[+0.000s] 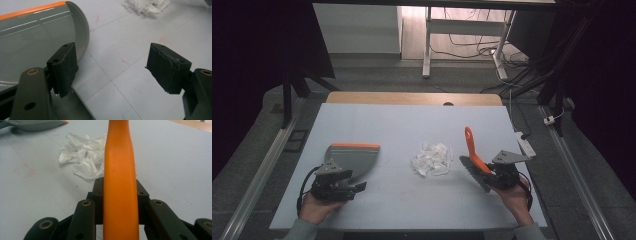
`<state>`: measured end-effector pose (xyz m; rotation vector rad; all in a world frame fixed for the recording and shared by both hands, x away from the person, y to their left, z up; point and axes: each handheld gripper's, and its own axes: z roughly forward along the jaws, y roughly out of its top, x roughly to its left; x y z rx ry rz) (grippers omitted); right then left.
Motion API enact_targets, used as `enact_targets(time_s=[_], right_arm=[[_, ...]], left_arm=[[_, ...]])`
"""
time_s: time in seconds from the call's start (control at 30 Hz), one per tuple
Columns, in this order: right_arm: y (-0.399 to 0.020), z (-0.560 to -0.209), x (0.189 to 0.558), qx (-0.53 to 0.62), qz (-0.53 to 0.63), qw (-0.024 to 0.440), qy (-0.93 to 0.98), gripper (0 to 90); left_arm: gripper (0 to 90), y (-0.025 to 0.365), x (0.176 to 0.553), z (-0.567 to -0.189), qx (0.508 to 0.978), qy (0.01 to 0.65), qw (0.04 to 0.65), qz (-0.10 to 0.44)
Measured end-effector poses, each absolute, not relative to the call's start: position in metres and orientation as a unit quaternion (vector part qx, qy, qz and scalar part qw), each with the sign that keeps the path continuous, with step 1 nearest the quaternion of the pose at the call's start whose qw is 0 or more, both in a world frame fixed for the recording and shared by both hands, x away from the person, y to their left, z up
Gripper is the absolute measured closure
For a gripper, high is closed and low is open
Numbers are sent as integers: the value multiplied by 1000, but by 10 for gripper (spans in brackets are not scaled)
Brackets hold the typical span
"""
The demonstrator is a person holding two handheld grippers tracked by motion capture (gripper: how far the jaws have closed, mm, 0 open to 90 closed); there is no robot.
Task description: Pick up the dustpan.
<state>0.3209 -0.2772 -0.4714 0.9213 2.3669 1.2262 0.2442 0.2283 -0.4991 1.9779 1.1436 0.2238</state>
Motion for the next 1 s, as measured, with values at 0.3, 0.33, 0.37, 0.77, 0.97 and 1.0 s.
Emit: enact_targets(time_s=[0.3,0.33,0.37,0.77,0.97,1.0], right_arm=[[-277,-469,319,324,420,163,832,705],[-277,-469,319,324,420,163,832,705],[-276,-468,319,324,420,163,832,705],[-277,-466,318,326,426,166,827,705],[-277,-465,317,327,427,167,826,705],[-277,-465,317,327,427,167,826,705]], left_arm=[[255,229,245,-499,787,455,408,86],[255,229,245,-499,787,455,408,86],[255,229,245,-499,787,455,408,86],[255,228,246,-499,787,457,406,85],[256,226,246,-499,788,455,406,84],[256,226,246,-498,788,455,405,84]])
